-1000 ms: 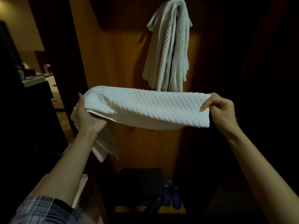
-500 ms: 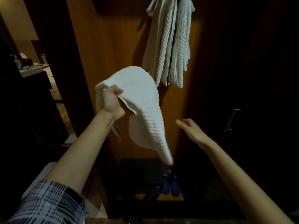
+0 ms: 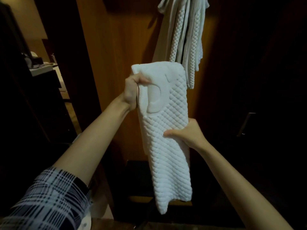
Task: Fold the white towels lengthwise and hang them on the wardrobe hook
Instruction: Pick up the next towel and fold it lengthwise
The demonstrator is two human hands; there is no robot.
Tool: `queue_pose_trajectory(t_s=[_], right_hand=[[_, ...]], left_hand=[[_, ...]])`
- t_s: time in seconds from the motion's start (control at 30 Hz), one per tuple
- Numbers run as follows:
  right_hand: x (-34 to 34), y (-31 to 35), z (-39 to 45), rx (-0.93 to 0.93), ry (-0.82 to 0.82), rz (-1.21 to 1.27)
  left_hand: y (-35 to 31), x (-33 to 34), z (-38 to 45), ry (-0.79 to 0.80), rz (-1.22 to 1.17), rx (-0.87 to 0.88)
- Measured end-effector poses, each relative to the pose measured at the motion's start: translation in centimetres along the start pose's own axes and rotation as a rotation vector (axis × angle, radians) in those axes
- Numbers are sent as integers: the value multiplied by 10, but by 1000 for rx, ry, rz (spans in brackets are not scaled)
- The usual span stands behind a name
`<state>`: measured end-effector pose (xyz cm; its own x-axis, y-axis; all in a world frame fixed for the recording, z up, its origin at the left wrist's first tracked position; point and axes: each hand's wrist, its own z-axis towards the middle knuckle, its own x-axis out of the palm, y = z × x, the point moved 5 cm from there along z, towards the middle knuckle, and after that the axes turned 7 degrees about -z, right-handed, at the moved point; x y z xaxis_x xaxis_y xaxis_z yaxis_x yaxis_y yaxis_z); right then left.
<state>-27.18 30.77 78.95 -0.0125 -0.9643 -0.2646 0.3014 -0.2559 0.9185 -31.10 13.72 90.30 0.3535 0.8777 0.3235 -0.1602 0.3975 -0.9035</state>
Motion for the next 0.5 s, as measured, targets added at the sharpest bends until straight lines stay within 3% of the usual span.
queue_pose_trajectory(t_s=[0.13,0.33,0.43,0.5], right_hand=[[-21,7,4,-3,-154,-300],[-42,-13,5,173,125,-231],[-45,-2,4,181,-25,-385],[-36,22,-2,-5,-193,-417]], left_hand=[[11,-2,1,14,14,-85],[33,-6,-5,-64,54,-153],[29,1,-2,-148,10,-138],[25,13,-2,-179,1,-130]])
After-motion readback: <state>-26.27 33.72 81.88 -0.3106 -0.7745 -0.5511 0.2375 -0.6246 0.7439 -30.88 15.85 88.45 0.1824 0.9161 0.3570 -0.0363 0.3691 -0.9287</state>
